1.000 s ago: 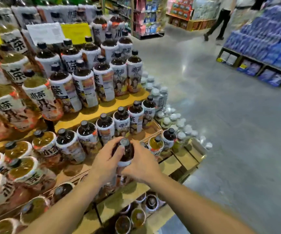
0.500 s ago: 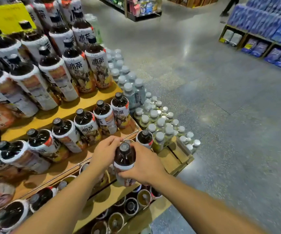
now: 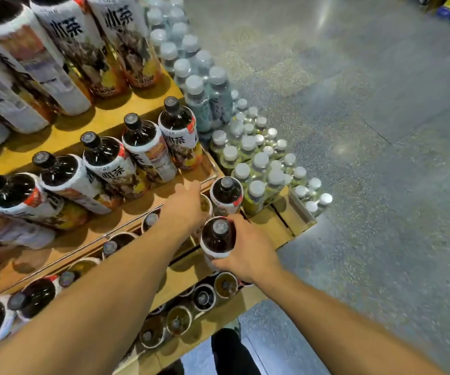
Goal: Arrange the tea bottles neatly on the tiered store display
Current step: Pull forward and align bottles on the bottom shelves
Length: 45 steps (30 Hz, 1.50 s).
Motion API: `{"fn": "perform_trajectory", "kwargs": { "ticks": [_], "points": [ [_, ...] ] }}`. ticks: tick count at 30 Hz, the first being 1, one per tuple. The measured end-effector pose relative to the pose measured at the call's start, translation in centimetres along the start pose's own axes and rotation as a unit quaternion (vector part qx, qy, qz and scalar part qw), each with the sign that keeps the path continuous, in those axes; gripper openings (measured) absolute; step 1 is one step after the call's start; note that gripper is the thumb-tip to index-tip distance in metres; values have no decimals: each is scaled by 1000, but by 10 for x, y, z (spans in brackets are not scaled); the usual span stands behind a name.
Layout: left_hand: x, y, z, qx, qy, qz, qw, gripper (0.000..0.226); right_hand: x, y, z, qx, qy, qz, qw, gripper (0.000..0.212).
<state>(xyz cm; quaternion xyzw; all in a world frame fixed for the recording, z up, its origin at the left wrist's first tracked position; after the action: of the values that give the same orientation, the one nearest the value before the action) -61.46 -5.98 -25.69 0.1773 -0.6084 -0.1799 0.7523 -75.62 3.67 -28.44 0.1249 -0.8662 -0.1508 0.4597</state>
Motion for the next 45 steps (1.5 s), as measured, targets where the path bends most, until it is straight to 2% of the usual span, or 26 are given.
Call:
{"fn": "perform_trajectory", "kwargs": {
  "ticks": [2,6,10,15,22,27,33,40,45],
  "points": [
    [0,-4,-2,-17,16,-5,1000,51,-4,-6,1,-8,-9,1,1000,84],
    [4,-1,-12,3,62,-17,998,47,-12,-12,3,-15,-14,-5,1000,83],
    [18,17,-18,19,150,-2,988,41,-22,-11,8,-30,-18,2,999,87],
    [48,53,-14,21,235,-1,972,33,-29,-12,10,-68,-79,34,994,87],
    [74,100,-13,4,207,78,975,30,-32,-24,10,-88,-107,51,989,87],
    [94,144,-11,-32,179,127,975,31,-45,-31,3,-83,-102,59,990,65],
    [107,170,-16,-7,220,89,971,32,-77,-47,-15,-132,-51,96,985,67],
    [99,178,-32,11,242,98,965,33,-85,-65,-32,-137,-51,111,983,59],
    [103,185,-41,6,262,104,960,33,-81,-56,-37,-118,-93,125,981,58]
  ]
}}
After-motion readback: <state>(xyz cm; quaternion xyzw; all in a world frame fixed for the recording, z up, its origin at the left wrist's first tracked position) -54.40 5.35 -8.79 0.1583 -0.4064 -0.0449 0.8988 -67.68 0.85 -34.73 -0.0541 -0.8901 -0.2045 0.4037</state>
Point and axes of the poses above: each hand's wrist, its own y-axis away from the middle knuckle, its own x-axis out of the back of the hand, z = x × y, the point moved 2 cm from there along -y, towards the middle knuckle, and after that the axes turned 6 degrees about y, right-handed, at the moved point
